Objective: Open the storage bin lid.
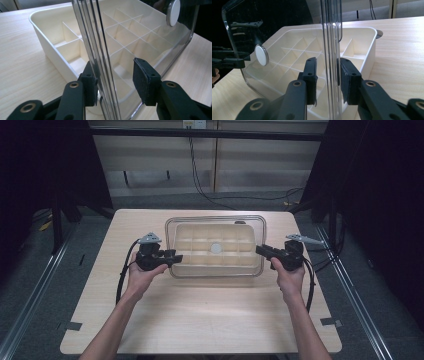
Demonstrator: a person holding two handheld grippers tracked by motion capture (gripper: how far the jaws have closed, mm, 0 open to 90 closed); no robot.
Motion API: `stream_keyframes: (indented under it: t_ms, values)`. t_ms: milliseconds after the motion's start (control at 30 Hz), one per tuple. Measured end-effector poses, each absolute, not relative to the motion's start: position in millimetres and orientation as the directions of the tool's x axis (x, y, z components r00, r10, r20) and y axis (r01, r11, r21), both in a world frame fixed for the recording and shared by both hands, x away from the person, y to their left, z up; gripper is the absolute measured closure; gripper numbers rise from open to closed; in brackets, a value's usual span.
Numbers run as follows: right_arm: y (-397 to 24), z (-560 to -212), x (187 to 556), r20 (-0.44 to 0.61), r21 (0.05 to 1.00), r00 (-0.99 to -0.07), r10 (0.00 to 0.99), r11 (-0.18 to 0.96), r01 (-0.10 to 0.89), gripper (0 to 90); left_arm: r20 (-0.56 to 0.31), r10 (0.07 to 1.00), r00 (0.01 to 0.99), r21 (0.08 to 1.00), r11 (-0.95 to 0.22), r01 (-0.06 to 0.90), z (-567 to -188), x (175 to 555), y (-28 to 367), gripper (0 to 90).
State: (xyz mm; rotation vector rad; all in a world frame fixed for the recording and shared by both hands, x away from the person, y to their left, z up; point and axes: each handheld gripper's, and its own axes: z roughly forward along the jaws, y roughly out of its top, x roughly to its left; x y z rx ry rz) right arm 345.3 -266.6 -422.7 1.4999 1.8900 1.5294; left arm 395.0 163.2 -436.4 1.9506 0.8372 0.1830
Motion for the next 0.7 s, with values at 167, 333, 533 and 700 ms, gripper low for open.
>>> stream_keyframes:
  t_ms: [167, 333, 533, 700]
  values:
    - [-266.5, -424.4, 343.1, 0.367, 0.839, -0.421, 0.829, -0.100, 0.535, 69.2, -0.214, 0.623, 0.753, 0.822, -0.301, 0.483, -437.9, 394.0, 164.3, 57.5]
    - [-266.8, -422.6, 341.1, 0.379, 0.841, -0.432, 0.818, -0.111, 0.529, 69.8, -0.225, 0.616, 0.755, 0.825, -0.291, 0.483, -439.8, 389.2, 167.0, 57.9]
    - [-265.7, -422.5, 338.2, 0.376, 0.842, -0.439, 0.816, -0.102, 0.530, 70.1, -0.216, 0.618, 0.756, 0.829, -0.292, 0.477, -437.0, 384.5, 169.3, 58.2]
    - [-265.5, -422.0, 336.4, 0.374, 0.844, -0.446, 0.813, -0.098, 0.528, 70.0, -0.215, 0.619, 0.756, 0.832, -0.289, 0.474, -436.2, 380.1, 170.6, 58.6]
